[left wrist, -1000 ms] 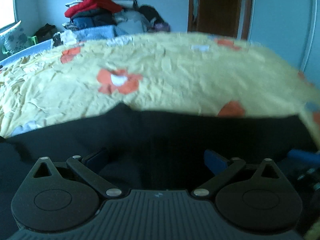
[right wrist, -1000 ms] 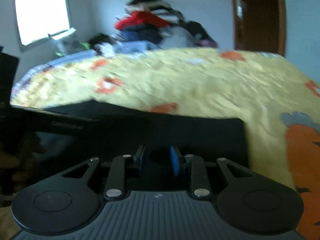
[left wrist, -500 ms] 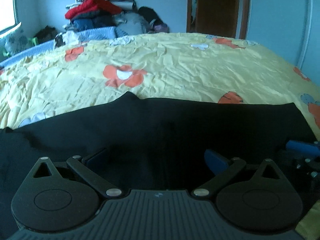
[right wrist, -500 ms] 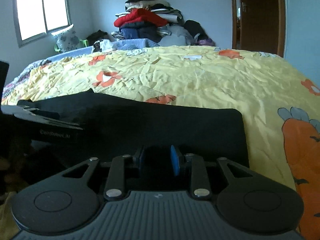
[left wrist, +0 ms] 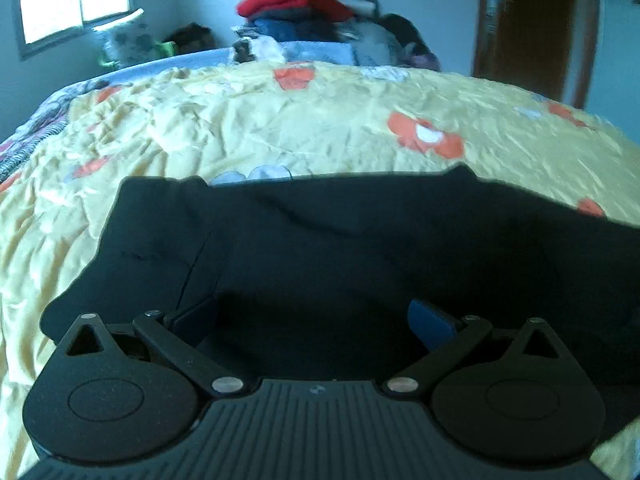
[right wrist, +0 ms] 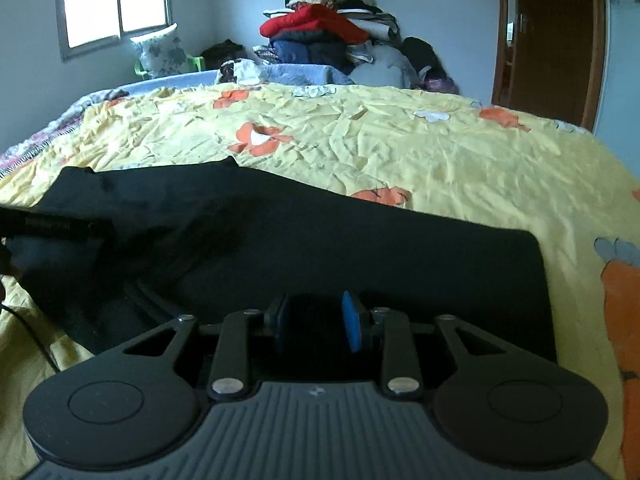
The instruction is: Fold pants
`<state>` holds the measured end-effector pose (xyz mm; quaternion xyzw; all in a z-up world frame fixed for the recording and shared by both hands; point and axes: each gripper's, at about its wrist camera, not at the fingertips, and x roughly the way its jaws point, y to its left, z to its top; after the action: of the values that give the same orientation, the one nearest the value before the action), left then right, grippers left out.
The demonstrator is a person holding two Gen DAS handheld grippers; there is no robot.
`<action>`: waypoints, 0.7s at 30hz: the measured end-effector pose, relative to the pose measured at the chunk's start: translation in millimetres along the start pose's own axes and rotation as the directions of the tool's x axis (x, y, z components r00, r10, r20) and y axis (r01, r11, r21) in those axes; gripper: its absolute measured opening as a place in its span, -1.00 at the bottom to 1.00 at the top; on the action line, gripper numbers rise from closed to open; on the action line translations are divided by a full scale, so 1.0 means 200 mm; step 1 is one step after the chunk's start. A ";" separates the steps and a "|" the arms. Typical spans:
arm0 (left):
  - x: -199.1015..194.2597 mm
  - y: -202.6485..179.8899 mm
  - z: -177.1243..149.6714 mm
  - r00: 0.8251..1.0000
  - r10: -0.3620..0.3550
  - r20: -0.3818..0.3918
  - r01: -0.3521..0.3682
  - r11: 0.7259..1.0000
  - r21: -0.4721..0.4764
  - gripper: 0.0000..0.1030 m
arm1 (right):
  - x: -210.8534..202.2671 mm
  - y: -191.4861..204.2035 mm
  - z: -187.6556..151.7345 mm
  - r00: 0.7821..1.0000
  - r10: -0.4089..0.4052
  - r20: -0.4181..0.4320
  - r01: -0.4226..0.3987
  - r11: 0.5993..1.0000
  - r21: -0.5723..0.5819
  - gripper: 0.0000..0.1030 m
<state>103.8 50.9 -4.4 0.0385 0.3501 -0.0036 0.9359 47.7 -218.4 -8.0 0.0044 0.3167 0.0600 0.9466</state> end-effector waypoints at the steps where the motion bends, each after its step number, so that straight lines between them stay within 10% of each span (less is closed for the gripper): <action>1: -0.03 0.01 0.00 1.000 0.007 0.012 -0.007 1.000 0.006 0.99 | -0.01 0.02 0.01 1.000 0.000 0.005 0.000 1.000 -0.003 -0.43; 8: -0.08 0.23 -0.02 0.990 0.128 0.056 -0.122 0.988 -0.099 0.98 | -0.05 0.27 0.13 0.996 0.067 0.061 -0.056 0.984 -0.166 -0.29; 15: -0.12 0.33 -0.08 0.998 0.056 0.030 -0.055 0.998 -0.025 0.99 | 0.00 0.62 0.18 0.987 0.155 0.037 -0.133 0.928 -0.348 0.01; 21: -0.24 0.63 -0.08 0.987 0.136 0.088 -0.109 0.960 -0.259 0.99 | 0.02 0.94 0.19 0.981 0.188 0.043 -0.138 0.838 -0.529 0.15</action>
<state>60.3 176.4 23.9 -0.0601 0.2951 0.0971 0.9486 53.0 -29.3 28.6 -0.2235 0.2423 0.2240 0.9172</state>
